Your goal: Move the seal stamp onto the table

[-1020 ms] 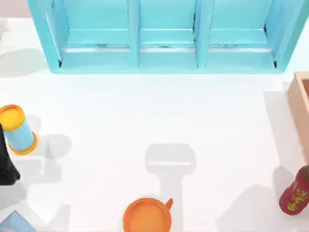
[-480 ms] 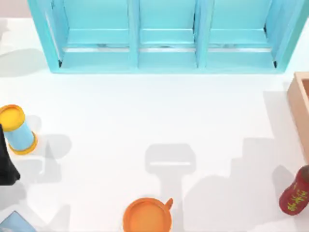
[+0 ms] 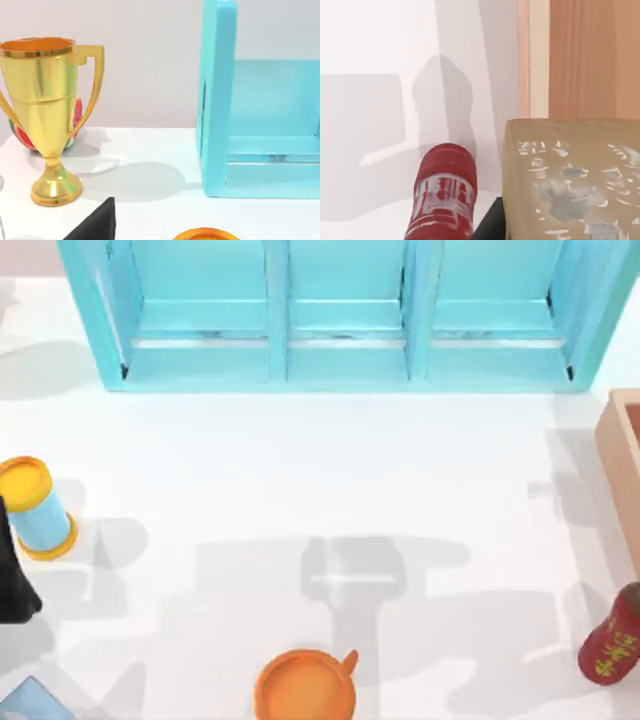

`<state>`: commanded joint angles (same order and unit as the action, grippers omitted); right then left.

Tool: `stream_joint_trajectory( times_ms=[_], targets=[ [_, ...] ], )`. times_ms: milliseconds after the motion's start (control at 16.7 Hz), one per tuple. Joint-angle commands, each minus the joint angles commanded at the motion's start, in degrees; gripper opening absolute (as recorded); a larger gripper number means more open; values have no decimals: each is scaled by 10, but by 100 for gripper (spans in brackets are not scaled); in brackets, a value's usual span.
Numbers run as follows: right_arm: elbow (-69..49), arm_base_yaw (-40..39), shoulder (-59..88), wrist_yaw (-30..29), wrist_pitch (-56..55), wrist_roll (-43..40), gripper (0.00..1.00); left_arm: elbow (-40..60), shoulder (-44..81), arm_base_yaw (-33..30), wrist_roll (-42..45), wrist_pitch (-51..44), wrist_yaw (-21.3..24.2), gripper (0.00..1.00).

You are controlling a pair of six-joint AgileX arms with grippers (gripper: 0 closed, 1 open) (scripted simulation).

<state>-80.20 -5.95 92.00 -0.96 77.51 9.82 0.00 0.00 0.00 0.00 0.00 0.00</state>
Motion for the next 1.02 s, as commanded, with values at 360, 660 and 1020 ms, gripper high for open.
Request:
stream_joint_trajectory(
  times_ms=[360, 660, 1020],
  targets=[
    [-18, -47, -26, 8, 49, 12, 0, 0, 0, 0, 0, 0, 0, 100],
    [-29, -57, -1, 9, 34, 27, 0, 0, 0, 0, 0, 0, 0, 100],
    [-101, -140, 178, 8, -62, 111, 0, 0, 0, 0, 0, 0, 0, 100]
  ],
)
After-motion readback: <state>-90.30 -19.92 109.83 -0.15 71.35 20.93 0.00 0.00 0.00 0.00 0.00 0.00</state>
